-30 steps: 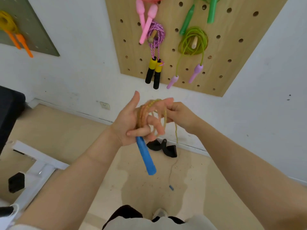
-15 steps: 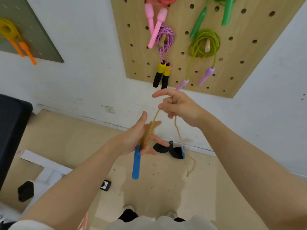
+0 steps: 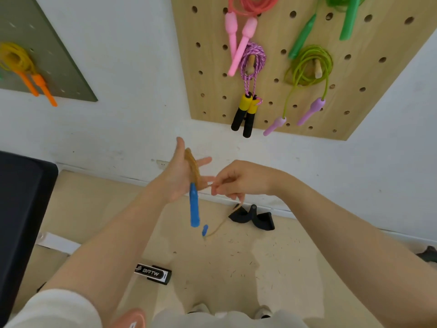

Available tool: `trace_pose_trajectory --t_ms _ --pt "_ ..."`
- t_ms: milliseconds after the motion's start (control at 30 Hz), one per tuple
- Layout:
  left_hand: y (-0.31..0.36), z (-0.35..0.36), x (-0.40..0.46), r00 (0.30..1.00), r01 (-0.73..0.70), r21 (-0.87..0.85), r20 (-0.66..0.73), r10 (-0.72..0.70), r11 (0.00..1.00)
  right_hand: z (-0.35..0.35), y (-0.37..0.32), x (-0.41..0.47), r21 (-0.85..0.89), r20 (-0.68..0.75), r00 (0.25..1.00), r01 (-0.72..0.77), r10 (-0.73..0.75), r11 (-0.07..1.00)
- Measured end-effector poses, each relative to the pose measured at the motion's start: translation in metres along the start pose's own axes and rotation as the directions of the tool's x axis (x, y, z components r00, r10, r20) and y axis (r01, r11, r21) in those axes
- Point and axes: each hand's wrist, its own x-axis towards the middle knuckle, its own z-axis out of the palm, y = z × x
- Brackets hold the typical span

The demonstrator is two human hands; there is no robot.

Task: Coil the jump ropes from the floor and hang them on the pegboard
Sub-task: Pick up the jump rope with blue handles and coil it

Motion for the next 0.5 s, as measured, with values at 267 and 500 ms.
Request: trace_pose_trajectory --t_ms 267,500 --pt "0.020 0.011 -0.034 0.780 0.062 0.221 0.598 -0.185 0.973 -0.010 0.003 0.022 0.335 -0.393 0.920 0.137 0.006 0.932" --pt "0.040 -0.012 -0.012 0.961 -0.158 -0.242 0.183 0.205 0.957 0.016 0.002 0.025 0.295 -0.150 0.979 -0.089 0.138 0.951"
